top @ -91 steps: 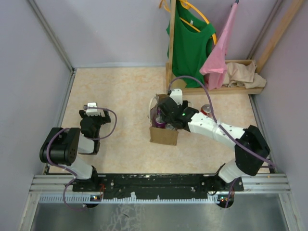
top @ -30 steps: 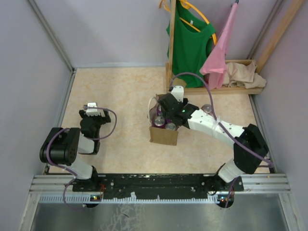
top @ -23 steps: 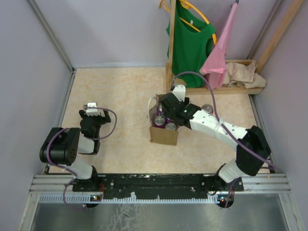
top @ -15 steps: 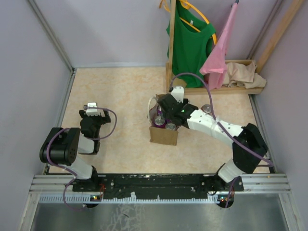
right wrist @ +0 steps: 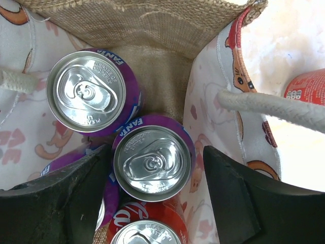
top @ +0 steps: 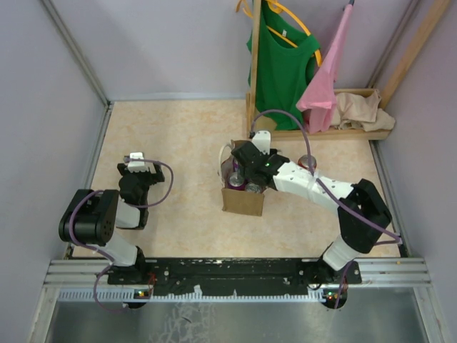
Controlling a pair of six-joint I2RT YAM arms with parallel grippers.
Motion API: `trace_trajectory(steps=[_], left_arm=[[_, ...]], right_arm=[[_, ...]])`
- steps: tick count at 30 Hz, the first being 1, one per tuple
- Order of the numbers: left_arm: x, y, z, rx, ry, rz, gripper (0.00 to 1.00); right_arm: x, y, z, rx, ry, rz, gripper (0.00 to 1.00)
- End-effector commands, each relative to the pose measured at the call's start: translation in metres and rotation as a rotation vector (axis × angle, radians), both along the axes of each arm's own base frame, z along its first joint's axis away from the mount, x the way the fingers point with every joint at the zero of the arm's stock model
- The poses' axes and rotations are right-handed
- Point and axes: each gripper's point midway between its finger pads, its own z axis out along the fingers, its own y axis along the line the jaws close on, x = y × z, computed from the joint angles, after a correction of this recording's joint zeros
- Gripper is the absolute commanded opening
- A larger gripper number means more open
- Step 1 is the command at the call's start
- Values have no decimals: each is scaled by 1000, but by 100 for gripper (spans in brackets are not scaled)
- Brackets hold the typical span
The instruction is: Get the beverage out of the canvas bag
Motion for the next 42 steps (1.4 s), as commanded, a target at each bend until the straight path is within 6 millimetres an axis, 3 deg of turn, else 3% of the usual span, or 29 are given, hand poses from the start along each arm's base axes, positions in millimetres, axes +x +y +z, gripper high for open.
trace_trajectory(steps=[1, 17, 23, 26, 31, 38, 42], left_arm=[[5, -3, 5, 4, -19, -12, 100], [5, -4, 5, 3, -19, -13, 100], [5, -3, 5, 4, -19, -10, 100], [5, -3, 5, 3, -19, -11, 100], [5, -3, 4, 4, -17, -12, 100], [5, -3, 5, 3, -18, -12, 100], [5, -3, 5, 3, -19, -13, 100]], right_arm=[[-1, 6, -5, 21, 10, -8, 74], [-13, 8, -47, -28, 123, 3, 72], [-11, 6, -46, -49, 116, 10, 30], [-7, 4, -41, -73, 101, 12, 0], [5, 7, -10, -107, 23, 39, 0], [24, 16, 95, -76, -193, 101, 0], [27, 16, 137, -56, -255, 114, 0]])
